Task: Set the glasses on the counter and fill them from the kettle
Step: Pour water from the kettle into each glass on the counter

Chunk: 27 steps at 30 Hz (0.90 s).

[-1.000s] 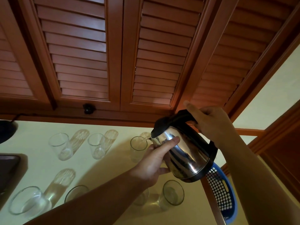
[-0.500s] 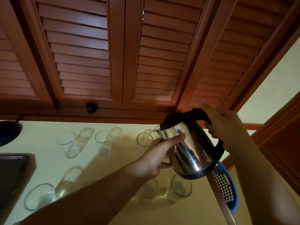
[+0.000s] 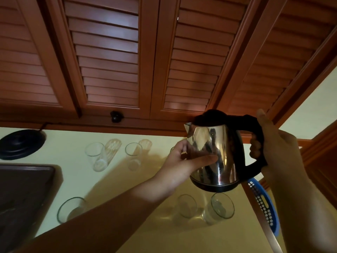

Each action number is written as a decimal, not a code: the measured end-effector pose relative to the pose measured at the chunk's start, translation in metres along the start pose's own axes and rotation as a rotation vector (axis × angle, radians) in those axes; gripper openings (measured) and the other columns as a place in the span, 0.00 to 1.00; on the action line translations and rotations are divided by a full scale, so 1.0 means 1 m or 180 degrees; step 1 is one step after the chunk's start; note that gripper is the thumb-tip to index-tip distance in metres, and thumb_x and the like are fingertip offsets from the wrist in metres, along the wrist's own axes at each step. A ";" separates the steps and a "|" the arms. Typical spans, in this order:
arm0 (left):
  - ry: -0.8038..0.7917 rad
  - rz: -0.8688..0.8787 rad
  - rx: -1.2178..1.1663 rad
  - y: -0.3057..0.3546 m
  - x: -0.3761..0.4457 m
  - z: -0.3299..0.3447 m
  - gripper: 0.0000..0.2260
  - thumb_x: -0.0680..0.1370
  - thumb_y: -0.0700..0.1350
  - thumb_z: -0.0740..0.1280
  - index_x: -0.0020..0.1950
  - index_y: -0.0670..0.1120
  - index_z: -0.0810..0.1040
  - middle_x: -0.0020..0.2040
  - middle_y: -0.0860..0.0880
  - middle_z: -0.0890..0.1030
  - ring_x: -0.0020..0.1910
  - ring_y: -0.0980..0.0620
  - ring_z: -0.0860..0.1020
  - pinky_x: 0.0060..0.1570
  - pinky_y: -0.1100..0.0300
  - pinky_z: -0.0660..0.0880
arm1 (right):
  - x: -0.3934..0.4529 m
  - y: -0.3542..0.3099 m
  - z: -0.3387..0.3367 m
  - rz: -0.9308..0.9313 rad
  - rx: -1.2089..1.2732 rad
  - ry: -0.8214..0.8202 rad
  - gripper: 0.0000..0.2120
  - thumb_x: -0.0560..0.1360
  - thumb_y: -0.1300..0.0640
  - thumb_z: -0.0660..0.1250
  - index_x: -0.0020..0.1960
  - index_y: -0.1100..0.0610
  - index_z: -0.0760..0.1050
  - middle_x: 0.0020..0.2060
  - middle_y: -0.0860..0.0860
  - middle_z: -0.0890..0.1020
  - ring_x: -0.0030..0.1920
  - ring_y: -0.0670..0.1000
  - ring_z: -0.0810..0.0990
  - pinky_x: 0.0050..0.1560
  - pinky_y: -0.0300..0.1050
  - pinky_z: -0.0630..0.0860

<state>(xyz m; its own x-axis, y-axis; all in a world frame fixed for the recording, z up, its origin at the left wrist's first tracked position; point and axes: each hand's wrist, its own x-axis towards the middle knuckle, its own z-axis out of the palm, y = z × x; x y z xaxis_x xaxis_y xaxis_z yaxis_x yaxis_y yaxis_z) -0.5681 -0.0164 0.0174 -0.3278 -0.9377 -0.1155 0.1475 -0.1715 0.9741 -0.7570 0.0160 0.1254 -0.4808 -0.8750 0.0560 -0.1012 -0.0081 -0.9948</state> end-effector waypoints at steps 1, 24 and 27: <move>0.0041 0.0029 0.0018 -0.001 -0.005 -0.008 0.34 0.65 0.54 0.83 0.61 0.37 0.75 0.60 0.45 0.86 0.60 0.48 0.85 0.63 0.50 0.81 | -0.003 0.001 0.007 -0.0052 -0.0037 -0.0080 0.21 0.78 0.39 0.70 0.39 0.56 0.79 0.23 0.47 0.73 0.28 0.48 0.69 0.38 0.45 0.70; 0.0618 -0.0530 -0.0781 -0.014 -0.032 -0.078 0.18 0.77 0.49 0.78 0.56 0.43 0.73 0.32 0.58 0.84 0.33 0.61 0.84 0.53 0.53 0.84 | -0.005 -0.004 0.116 -0.0031 -0.0459 -0.1276 0.18 0.78 0.53 0.73 0.30 0.55 0.80 0.22 0.47 0.74 0.21 0.44 0.69 0.24 0.33 0.68; 0.0571 -0.0548 -0.0863 -0.014 -0.032 -0.080 0.29 0.71 0.54 0.83 0.62 0.41 0.76 0.41 0.55 0.87 0.41 0.58 0.87 0.61 0.46 0.84 | -0.002 -0.005 0.120 0.0019 -0.0536 -0.1324 0.16 0.78 0.53 0.74 0.33 0.56 0.82 0.22 0.48 0.75 0.21 0.43 0.70 0.24 0.33 0.69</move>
<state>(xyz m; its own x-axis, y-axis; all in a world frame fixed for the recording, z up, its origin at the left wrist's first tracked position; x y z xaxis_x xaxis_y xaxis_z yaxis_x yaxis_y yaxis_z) -0.4850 -0.0081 -0.0083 -0.2041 -0.9220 -0.3289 0.3543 -0.3828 0.8532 -0.6504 -0.0401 0.1204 -0.0941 -0.9953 -0.0227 -0.2564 0.0463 -0.9655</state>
